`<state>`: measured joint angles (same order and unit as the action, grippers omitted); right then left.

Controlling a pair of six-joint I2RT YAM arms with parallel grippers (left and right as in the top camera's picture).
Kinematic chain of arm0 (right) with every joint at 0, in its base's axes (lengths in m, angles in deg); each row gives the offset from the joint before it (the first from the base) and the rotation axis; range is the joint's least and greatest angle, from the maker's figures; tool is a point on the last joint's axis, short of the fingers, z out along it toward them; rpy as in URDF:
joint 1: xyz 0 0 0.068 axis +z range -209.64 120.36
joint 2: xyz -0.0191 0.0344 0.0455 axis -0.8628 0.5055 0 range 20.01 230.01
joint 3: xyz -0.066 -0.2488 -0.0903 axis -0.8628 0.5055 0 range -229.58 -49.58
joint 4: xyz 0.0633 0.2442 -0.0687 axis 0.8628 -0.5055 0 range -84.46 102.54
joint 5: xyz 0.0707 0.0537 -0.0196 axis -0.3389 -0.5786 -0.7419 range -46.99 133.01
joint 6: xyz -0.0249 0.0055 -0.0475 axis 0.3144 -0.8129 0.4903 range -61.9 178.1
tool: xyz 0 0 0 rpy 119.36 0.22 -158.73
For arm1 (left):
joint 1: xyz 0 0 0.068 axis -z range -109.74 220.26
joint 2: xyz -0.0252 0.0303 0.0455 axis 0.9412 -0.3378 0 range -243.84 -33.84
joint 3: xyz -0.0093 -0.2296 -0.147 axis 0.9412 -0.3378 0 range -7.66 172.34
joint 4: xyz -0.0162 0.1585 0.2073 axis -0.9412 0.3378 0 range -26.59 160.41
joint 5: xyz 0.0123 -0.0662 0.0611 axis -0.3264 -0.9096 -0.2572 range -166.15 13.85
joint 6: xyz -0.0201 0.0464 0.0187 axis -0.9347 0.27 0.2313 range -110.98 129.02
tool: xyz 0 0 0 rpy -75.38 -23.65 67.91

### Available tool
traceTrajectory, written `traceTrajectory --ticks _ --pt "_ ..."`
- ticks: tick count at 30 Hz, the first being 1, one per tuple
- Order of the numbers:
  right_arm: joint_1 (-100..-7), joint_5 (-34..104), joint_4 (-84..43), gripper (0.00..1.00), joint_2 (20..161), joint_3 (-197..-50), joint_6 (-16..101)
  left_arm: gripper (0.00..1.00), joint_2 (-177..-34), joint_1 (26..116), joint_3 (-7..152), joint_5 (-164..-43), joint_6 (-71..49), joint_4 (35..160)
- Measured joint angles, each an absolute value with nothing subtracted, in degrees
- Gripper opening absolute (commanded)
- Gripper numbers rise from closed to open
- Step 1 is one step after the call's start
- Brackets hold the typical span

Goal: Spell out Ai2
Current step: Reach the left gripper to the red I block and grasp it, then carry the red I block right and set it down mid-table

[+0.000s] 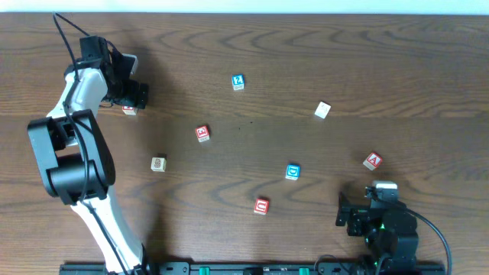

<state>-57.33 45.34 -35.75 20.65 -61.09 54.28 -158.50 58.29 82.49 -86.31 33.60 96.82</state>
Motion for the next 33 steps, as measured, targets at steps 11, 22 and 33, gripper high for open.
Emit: traceTrajectory --ticks 11,22,33 --pt "-57.3 45.3 -35.8 0.99 20.7 -61.1 54.3 0.61 -158.9 58.2 82.5 -83.9 33.0 99.1" --pt "-57.3 45.3 -35.8 0.99 20.7 -61.1 54.3 0.48 -158.9 58.2 82.5 -82.5 33.0 99.6" --pt "-57.3 45.3 -35.8 0.99 20.7 -61.1 54.3 0.38 -158.9 58.2 82.8 -82.6 32.9 103.0"
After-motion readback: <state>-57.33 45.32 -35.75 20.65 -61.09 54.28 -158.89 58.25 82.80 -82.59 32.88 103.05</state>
